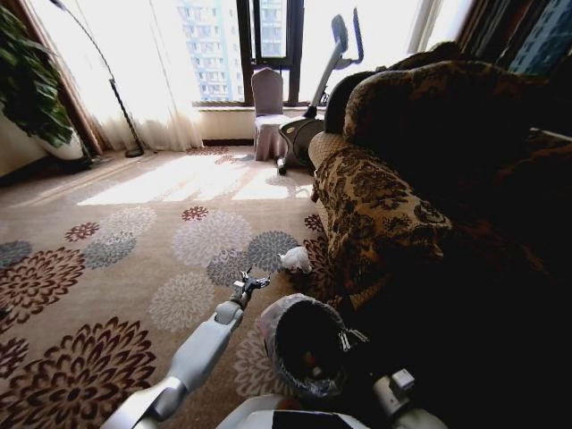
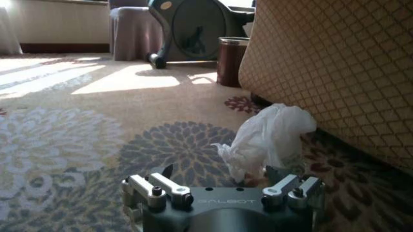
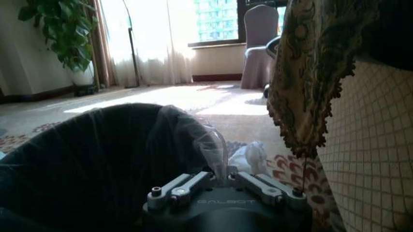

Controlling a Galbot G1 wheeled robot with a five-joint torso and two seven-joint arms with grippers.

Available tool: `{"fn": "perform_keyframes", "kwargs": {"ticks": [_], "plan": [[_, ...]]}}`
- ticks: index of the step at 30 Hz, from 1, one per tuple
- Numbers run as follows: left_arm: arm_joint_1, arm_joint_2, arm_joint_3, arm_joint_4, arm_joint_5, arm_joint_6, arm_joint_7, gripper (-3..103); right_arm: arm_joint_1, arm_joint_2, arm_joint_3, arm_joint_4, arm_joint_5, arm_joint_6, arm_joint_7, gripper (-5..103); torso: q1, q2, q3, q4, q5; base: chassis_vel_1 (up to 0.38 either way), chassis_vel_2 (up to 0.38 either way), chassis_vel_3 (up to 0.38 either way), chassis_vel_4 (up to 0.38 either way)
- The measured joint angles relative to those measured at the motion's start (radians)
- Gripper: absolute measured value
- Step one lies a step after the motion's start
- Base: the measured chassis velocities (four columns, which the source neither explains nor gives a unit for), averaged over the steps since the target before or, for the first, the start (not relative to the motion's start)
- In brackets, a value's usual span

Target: Pick up the trash from the ground and place it into the trash bin.

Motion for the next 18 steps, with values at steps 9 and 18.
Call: {"fn": "perform_keyframes", "kwargs": {"ticks": [9,18], "plan": [[-0.035,-0.011,0.025,0.062,-0.044,0.021,0.010,98,-0.023,0.011,0.001,0.010,-0.018,0.016,0.002,4,0.000,0.000,0.000,0.0001,0.0002,-0.024,0.022,0.023,-0.025],[-0.103,-0.010,0.067,0.157,-0.186,0.030,0.068,98,-0.048,0.031,-0.013,0.021,-0.059,0.027,0.010,4,0.000,0.000,0.000,0.0002,0.0001,-0.086,0.086,0.092,-0.080]]}}
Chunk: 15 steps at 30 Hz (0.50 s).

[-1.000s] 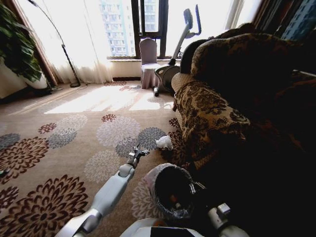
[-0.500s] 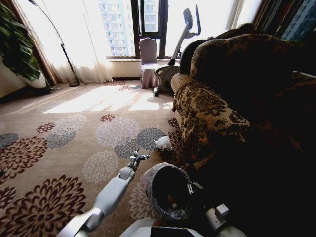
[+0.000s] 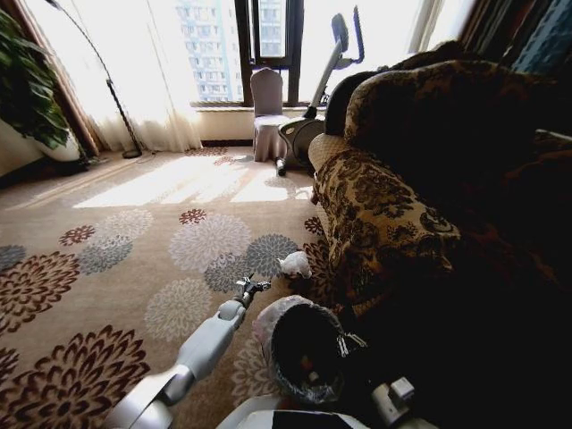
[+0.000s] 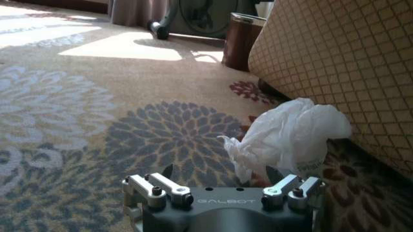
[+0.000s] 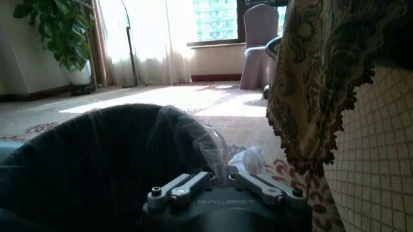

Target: Pick up the trash from the ground and place it into the trash bin.

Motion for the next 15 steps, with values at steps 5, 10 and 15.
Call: {"fn": "perform_keyframes", "kwargs": {"ticks": [5,10,15], "plan": [[-0.062,-0.009,0.038,0.061,-0.044,0.000,0.029,98,-0.015,0.009,0.002,0.015,-0.021,-0.016,0.013,4,0.000,0.000,0.000,-0.0002,0.0001,-0.020,0.004,0.014,-0.008],[-0.137,-0.045,0.083,0.167,-0.076,0.006,0.042,97,-0.033,0.021,0.004,0.021,-0.039,-0.017,0.014,4,0.000,0.000,0.000,-0.0002,0.0000,0.000,0.000,0.000,0.000],[-0.178,-0.084,0.091,0.257,-0.075,0.007,0.047,96,-0.036,0.030,0.004,0.022,-0.044,-0.015,0.013,4,0.000,0.000,0.000,-0.0002,0.0000,0.000,0.000,0.000,0.000]]}}
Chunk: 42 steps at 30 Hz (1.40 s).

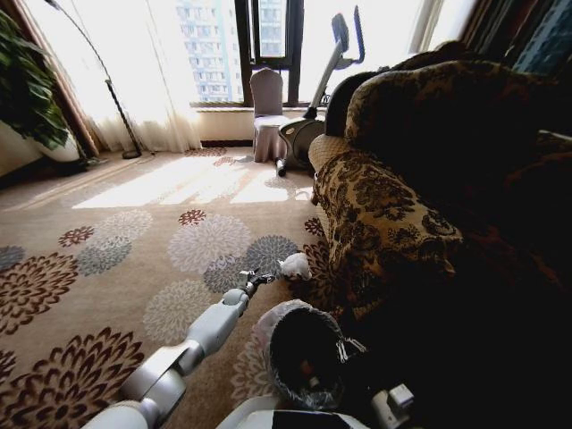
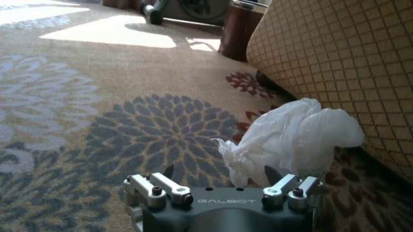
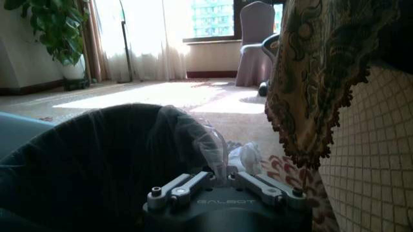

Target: Pick up the trash from the ground and place it into the trash bin.

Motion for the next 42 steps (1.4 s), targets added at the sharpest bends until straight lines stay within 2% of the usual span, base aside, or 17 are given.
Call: {"fn": "perform_keyframes", "kwargs": {"ticks": [3,11,19,20,23,29,34,37,41,42], "plan": [[-0.015,-0.028,-0.004,0.044,0.025,-0.001,0.004,96,0.004,0.008,0.001,0.001,0.010,0.021,0.000,4,0.000,0.000,0.000,0.0001,0.0000,0.000,0.000,0.000,0.000],[0.019,-0.023,-0.017,-0.004,0.084,0.000,-0.008,96,0.006,0.005,0.008,-0.003,0.022,0.015,-0.011,4,0.000,0.000,0.000,0.0001,0.0000,0.000,0.000,0.000,0.000],[0.039,-0.023,-0.036,-0.002,0.121,-0.002,-0.006,96,0.003,0.003,0.008,-0.001,0.021,0.016,-0.018,4,0.000,0.000,0.000,0.0002,-0.0001,-0.042,0.008,0.037,-0.013],[0.043,-0.025,-0.039,-0.003,0.128,-0.003,-0.005,93,-0.001,0.006,0.009,0.002,0.021,0.016,-0.021,4,0.000,0.000,0.000,0.0001,0.0000,-0.145,0.051,0.116,-0.053],[0.054,-0.027,-0.042,-0.008,0.138,-0.004,-0.004,95,-0.014,0.015,0.007,0.005,0.017,0.029,-0.024,4,0.000,0.000,0.000,0.0000,0.0002,-0.183,0.077,0.174,-0.072],[0.063,-0.035,-0.045,0.018,0.209,-0.035,0.005,97,-0.057,0.045,0.000,0.009,-0.015,0.067,-0.036,4,0.001,0.000,0.000,0.0000,-0.0001,-0.221,0.148,0.178,-0.174],[0.063,-0.038,-0.052,0.037,0.209,-0.038,0.011,97,-0.083,0.057,0.000,0.017,-0.028,0.083,-0.037,4,0.001,0.000,0.000,0.0004,-0.0003,-0.075,0.066,0.057,-0.071],[0.062,-0.046,-0.061,0.062,0.208,-0.038,0.024,100,-0.105,0.066,0.001,0.028,-0.036,0.090,-0.037,4,0.000,0.000,0.000,0.0003,0.0003,0.000,0.000,0.000,0.000],[0.049,-0.084,-0.093,0.123,0.209,-0.038,0.054,96,-0.129,0.077,0.001,0.035,-0.057,0.098,-0.040,4,0.000,0.000,0.000,0.0000,-0.0001,0.036,-0.033,-0.027,0.038],[0.043,-0.103,-0.107,0.145,0.216,-0.037,0.074,92,-0.144,0.084,0.001,0.038,-0.071,0.103,-0.042,4,0.000,0.000,0.000,-0.0001,0.0003,0.000,0.000,0.000,0.000]]}}
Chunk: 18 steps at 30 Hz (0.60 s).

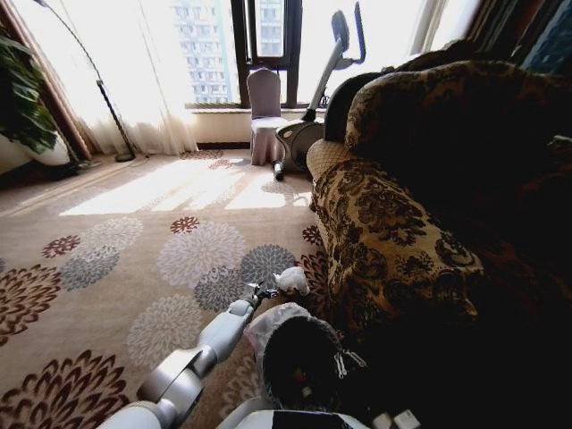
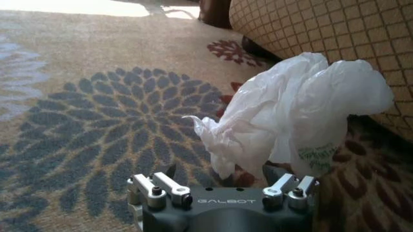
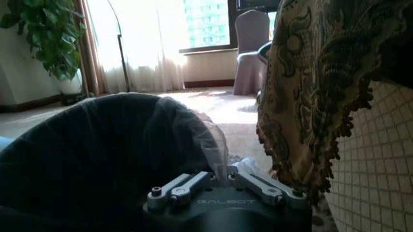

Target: Pick up the trash from the ground and place it into the trash bin.

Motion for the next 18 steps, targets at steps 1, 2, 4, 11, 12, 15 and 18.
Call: {"fn": "perform_keyframes", "kwargs": {"ticks": [1,2,4,11,12,15,18], "plan": [[0.000,0.000,0.000,0.000,0.000,0.000,0.000,92,0.000,0.000,0.000,0.000,0.000,0.000,0.000,4,0.000,0.000,0.000,0.0000,0.0000,0.000,0.000,0.000,0.000],[-0.002,-0.008,-0.006,0.008,0.009,0.000,0.006,92,-0.006,0.003,0.000,0.002,-0.005,0.003,-0.001,4,0.000,0.000,0.000,0.0000,-0.0001,0.000,0.000,0.000,0.000],[-0.007,-0.024,-0.020,0.025,0.032,0.001,0.007,85,-0.016,0.009,0.003,0.004,-0.011,0.008,-0.003,4,0.000,0.000,0.000,0.0001,-0.0004,0.000,0.000,0.000,0.000],[-0.016,-0.050,-0.039,0.057,0.055,-0.003,0.002,64,-0.034,0.023,0.008,0.016,-0.021,0.016,-0.006,4,0.000,0.000,0.000,0.0003,-0.0002,0.000,0.000,0.000,0.000],[-0.016,-0.050,-0.039,0.057,0.055,-0.003,0.002,64,-0.034,0.023,0.008,0.016,-0.021,0.016,-0.006,4,0.000,0.000,0.000,0.0003,-0.0002,0.000,0.000,0.000,0.000],[-0.016,-0.045,-0.041,0.057,0.053,-0.009,-0.003,53,-0.034,0.029,0.007,0.018,-0.026,0.016,-0.007,4,0.000,0.000,0.000,0.0004,-0.0003,0.000,0.000,0.000,0.000],[-0.015,-0.041,-0.043,0.056,0.050,-0.013,-0.005,48,-0.034,0.032,0.005,0.018,-0.029,0.016,-0.009,4,0.000,0.000,0.000,0.0003,-0.0002,0.000,0.000,0.000,0.000]]}}
